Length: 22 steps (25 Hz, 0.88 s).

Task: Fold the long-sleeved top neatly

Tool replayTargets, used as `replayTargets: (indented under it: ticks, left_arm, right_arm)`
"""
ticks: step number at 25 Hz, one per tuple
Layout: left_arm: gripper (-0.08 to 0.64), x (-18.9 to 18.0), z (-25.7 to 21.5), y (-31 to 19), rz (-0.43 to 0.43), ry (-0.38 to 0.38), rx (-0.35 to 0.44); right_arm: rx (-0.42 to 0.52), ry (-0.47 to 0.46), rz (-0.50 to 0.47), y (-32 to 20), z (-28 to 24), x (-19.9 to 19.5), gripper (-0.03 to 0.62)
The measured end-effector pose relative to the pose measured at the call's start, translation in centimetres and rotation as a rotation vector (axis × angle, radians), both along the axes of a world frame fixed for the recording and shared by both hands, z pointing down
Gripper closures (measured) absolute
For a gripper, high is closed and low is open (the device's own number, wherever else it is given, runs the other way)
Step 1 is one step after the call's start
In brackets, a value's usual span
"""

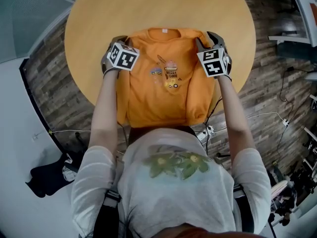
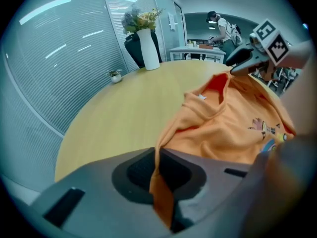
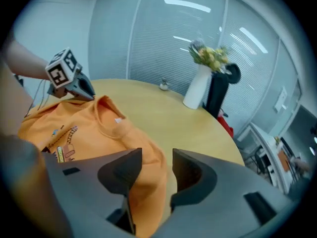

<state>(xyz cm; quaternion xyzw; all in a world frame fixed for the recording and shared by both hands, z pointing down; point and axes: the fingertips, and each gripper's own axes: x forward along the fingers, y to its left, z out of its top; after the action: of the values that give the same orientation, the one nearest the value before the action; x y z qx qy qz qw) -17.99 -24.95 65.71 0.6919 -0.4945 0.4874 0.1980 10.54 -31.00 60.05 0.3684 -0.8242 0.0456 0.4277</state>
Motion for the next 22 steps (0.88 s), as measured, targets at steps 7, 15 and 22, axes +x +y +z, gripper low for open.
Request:
replayTargets:
  ticks: [7,15,22]
  left_arm:
    - [0.533,-0.1,-0.7,-0.7,0.004,0.023,0.0]
    - [0.532,0.2,-1.3,-2.9,0.027,0.034,-0.01]
    - [0.532,-0.1,-1.2,-3.5,-0.027,0.07,-0.042]
  right_arm:
    - [-0.058,0.069,-0.189,-0.4,2.3,-4.2,0.538]
    - [-0.128,0.042,0.062,-5.4,4.2,-1.9,0.546]
    - [-0.273,-0.19,0.231,-6.2,3.7,-1.2,0.501]
